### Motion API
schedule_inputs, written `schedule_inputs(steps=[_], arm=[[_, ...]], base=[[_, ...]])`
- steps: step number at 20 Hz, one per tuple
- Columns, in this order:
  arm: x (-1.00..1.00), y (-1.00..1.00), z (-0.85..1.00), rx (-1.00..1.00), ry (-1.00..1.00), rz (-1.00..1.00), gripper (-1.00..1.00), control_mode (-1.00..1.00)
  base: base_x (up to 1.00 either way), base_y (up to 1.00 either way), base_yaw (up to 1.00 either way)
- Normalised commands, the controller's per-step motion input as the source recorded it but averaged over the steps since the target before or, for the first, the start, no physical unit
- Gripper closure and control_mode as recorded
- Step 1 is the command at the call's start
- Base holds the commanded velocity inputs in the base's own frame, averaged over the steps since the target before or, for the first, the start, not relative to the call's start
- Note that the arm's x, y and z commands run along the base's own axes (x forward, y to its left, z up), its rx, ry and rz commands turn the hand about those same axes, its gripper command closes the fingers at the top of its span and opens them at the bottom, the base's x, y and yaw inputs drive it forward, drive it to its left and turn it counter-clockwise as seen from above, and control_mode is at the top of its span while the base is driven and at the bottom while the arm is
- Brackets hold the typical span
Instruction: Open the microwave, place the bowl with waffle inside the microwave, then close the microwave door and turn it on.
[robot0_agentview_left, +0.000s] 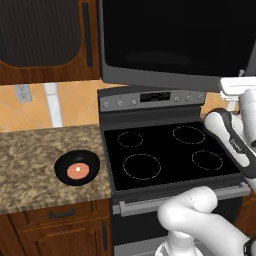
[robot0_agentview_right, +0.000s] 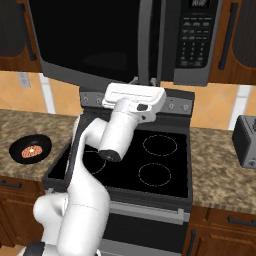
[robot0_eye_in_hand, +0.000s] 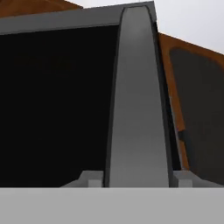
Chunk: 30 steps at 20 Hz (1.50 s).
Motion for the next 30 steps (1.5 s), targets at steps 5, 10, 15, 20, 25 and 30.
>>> schedule_inputs(steps=[5,10,15,20,25,30], arm=[[-1.00,0.43,0.72,-0.17,0.10,0.20,1.00,-1.00],[-1.00,0.47,0.49,-0.22,0.09,0.10,1.00,-1.00],[-1.00,0.50,0.44,-0.24,0.12,0.06,1.00,-1.00],[-1.00,0.55,0.40,-0.26,0.18,0.05,1.00,-1.00],[-1.00,0.57,0.34,-0.28,0.24,0.04,1.00,-1.00],[-1.00,0.55,0.08,-0.32,0.32,-0.01,-1.00,-1.00]], base=[[0.00,0.00,0.00],[0.00,0.00,0.00],[0.00,0.00,0.00],[0.00,0.00,0.00],[0.00,0.00,0.00],[0.00,0.00,0.00]])
